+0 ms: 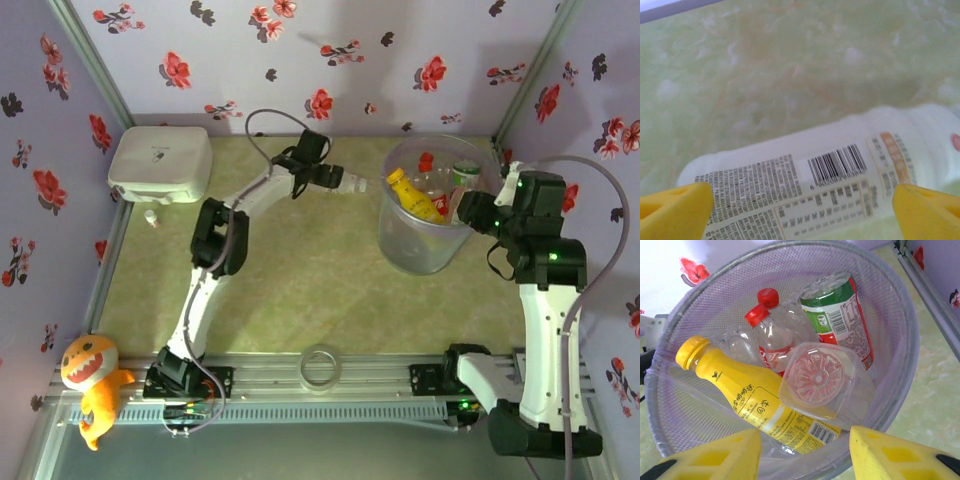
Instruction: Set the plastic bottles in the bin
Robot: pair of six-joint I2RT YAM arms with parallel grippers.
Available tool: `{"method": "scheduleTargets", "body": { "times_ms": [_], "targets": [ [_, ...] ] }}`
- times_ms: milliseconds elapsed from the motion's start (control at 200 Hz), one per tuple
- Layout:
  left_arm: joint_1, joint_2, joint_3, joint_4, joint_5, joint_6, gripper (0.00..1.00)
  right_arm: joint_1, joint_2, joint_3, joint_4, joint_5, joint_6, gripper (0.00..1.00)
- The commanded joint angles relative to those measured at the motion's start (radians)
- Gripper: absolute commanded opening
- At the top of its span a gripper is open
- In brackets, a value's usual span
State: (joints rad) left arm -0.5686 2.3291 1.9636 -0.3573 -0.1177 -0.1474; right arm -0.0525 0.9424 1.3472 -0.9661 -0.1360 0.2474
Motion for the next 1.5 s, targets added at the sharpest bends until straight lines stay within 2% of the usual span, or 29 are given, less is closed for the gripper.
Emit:
{"method": "scheduleTargets", "body": {
  "times_ms": [0,115,215,285,355,450,565,640,720,820,905,970,1035,1260,1495],
  "targets": [
    [0.001,-0.099,-0.194,0.031,-0.028,0.031,0.93,0.005,-0.007,-0.011,0.023,-0.019,0.024,0.5],
    [0.001,-0.244,-0.394,0.099,-0.018,0.017,0.91,0.005,-0.01,-0.011,0.019,-0.029,0.03,0.5],
    [0.001,-0.398,-0.532,0.134,0.047,0.021,0.86,0.005,-0.011,-0.012,0.014,-0.019,0.027,0.5],
    [0.001,-0.484,-0.56,0.113,0.095,0.064,0.84,0.005,-0.01,-0.009,0.01,-0.011,0.023,0.5],
    [0.002,-0.52,-0.532,0.068,0.108,0.15,0.88,0.005,-0.007,-0.009,0.014,-0.011,0.024,0.5],
    [0.012,-0.455,-0.41,-0.017,0.111,0.296,0.99,0.005,-0.005,-0.017,0.029,-0.019,0.033,0.5],
    [0.024,-0.301,-0.206,-0.171,0.193,0.486,1.0,0.005,-0.004,-0.016,0.028,-0.028,0.039,0.5],
    [0.035,-0.185,-0.067,-0.253,0.207,0.582,1.0,0.005,-0.007,-0.007,0.006,-0.014,0.028,0.5],
    [0.064,-0.067,0.093,-0.301,0.229,0.609,1.0,0.005,-0.01,0.008,-0.025,0.001,0.015,0.5],
    [0.107,0.092,0.292,-0.343,0.308,0.584,1.0,0.005,-0.019,0.009,-0.039,0.015,0.012,0.5],
    [0.12,0.24,0.51,-0.486,0.381,0.581,1.0,0.005,-0.028,0.004,-0.039,0.019,0.017,0.5],
    [0.118,0.311,0.605,-0.577,0.4,0.596,1.0,0.005,-0.033,0.002,-0.037,0.026,0.018,0.5],
    [0.115,0.318,0.602,-0.622,0.418,0.603,1.0,0.005,-0.035,0.003,-0.035,0.033,0.016,0.49],
    [0.111,0.166,0.304,-0.566,0.49,0.567,1.0,0.005,-0.04,-0.024,-0.007,0.023,0.024,0.49],
    [0.105,0.168,0.271,-0.663,0.52,0.584,1.0,0.005,-0.051,-0.036,0.0,0.019,0.034,0.49]
  ]
}}
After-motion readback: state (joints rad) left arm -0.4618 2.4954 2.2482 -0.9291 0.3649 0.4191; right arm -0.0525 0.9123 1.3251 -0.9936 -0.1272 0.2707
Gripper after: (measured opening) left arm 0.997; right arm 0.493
